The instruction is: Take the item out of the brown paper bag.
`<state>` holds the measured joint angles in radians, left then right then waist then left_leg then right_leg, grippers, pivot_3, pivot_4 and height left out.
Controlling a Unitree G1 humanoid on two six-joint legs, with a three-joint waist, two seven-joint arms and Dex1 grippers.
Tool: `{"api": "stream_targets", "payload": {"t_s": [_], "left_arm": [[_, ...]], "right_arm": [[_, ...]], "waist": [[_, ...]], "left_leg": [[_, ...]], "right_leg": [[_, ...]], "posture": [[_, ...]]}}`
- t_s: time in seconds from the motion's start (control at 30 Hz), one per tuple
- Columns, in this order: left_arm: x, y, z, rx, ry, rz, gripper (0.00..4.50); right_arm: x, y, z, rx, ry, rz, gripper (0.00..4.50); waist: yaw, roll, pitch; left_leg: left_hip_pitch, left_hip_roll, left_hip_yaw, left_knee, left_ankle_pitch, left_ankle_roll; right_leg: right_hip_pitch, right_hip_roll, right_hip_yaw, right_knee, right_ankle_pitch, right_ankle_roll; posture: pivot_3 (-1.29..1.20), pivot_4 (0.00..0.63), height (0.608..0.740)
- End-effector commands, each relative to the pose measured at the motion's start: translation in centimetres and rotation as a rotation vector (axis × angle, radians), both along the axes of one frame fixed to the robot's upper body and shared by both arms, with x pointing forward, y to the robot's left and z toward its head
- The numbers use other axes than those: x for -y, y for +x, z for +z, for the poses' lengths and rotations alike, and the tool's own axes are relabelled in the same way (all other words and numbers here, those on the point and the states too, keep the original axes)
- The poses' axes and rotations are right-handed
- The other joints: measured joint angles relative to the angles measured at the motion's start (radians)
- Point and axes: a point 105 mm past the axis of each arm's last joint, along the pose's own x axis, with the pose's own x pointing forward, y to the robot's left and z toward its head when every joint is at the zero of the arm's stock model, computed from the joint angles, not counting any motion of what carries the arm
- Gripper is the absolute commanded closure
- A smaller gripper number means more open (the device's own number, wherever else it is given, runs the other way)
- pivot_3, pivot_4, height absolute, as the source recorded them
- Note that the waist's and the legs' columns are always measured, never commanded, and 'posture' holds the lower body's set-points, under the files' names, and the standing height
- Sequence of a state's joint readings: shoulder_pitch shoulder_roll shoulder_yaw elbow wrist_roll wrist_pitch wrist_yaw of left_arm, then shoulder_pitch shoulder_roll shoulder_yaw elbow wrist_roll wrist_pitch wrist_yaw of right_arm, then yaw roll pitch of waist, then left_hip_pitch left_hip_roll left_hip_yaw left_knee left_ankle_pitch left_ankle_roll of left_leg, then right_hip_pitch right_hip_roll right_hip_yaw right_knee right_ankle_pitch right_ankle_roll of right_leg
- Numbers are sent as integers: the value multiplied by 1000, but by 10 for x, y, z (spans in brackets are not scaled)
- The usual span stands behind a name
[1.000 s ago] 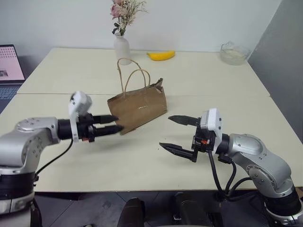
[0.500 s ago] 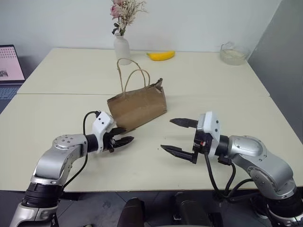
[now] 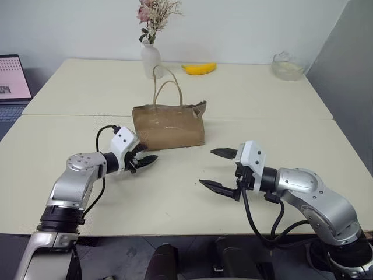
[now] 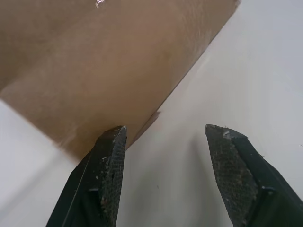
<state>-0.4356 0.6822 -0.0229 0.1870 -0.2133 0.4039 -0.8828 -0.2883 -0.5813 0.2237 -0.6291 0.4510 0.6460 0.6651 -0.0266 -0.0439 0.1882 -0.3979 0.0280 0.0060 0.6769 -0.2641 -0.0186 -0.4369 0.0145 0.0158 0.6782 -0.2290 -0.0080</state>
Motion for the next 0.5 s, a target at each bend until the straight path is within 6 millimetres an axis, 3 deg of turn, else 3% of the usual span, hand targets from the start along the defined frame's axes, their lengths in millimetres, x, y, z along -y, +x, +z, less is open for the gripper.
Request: {"api": "stream_targets", "payload": {"t_s": [0.03, 0.2, 0.5], "left_arm": [[7, 6, 7, 40, -9, -21, 1719], [11, 4, 7, 51, -23, -41, 1719], [16, -33, 45, 165, -133, -37, 1719]], "right_arm": [[-2, -2, 7, 37, 4, 16, 0], [-2, -1, 9, 39, 14, 13, 0], [0, 3, 23, 67, 94, -5, 0]], "waist": [[0, 0, 0], [-1, 0, 0], [-2, 0, 0]], "left_leg": [[0, 0, 0, 0, 0, 0], [0, 1, 0, 0, 0, 0], [0, 1, -1, 0, 0, 0]], "right_leg": [[0, 0, 0, 0, 0, 0], [0, 0, 0, 0, 0, 0], [0, 0, -1, 0, 0, 0]], "posture": [[0, 150, 740], [0, 150, 740], [0, 150, 740]]}}
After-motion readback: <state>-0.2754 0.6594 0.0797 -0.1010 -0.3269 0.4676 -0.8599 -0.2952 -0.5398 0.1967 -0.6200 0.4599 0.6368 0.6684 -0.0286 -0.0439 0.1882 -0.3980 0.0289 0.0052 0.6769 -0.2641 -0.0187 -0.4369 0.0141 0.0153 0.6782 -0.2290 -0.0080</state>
